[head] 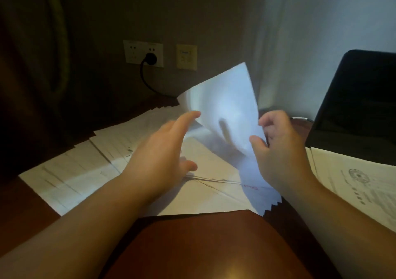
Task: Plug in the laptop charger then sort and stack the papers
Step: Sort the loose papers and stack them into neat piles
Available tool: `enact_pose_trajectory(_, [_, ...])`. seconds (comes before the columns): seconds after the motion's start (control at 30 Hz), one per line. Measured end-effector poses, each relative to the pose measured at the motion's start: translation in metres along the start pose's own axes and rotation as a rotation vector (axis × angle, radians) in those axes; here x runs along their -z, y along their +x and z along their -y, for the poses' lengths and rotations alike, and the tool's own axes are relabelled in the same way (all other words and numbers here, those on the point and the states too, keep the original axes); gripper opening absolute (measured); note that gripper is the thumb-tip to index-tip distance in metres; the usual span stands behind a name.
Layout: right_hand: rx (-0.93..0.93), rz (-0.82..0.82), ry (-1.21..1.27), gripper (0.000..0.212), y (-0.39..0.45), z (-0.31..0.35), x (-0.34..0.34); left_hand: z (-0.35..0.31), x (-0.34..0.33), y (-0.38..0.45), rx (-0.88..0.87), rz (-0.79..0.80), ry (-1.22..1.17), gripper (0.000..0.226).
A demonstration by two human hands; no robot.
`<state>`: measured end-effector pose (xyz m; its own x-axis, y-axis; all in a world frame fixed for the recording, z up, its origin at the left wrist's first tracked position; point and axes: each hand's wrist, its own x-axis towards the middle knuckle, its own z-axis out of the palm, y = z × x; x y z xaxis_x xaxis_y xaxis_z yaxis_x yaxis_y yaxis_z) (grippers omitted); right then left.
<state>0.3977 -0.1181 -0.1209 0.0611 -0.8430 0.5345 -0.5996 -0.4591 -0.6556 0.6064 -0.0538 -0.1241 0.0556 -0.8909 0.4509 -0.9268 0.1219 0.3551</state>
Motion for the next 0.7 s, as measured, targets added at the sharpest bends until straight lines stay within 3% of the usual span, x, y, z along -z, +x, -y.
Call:
enact_pose_trajectory(0.23, [0.133,-0.022,0.024,0.033,-0.004,0.0,0.002,0.003,-0.003,-0.002,0.006,0.287,0.139,0.077])
enact_pose_trajectory(0.37, [0.177,0.028,0.011,0.023,-0.005,0.001,0.0,0.004,0.003,0.0,-0.002,0.327,0.112,0.068])
enact_pose_trajectory(0.47, [0.243,0.102,-0.007,0.028,-0.008,0.0,-0.003,0.004,0.006,0.0,0.005,0.348,0.085,0.057])
enact_pose_trajectory(0.63, [0.288,0.203,-0.011,0.031,-0.01,0.001,-0.006,0.009,0.007,-0.001,-0.055,0.341,0.142,0.017])
enact_pose_trajectory(0.7, [0.304,0.233,-0.015,0.031,-0.01,0.0,-0.007,0.009,0.007,-0.001,-0.071,0.31,0.16,0.015])
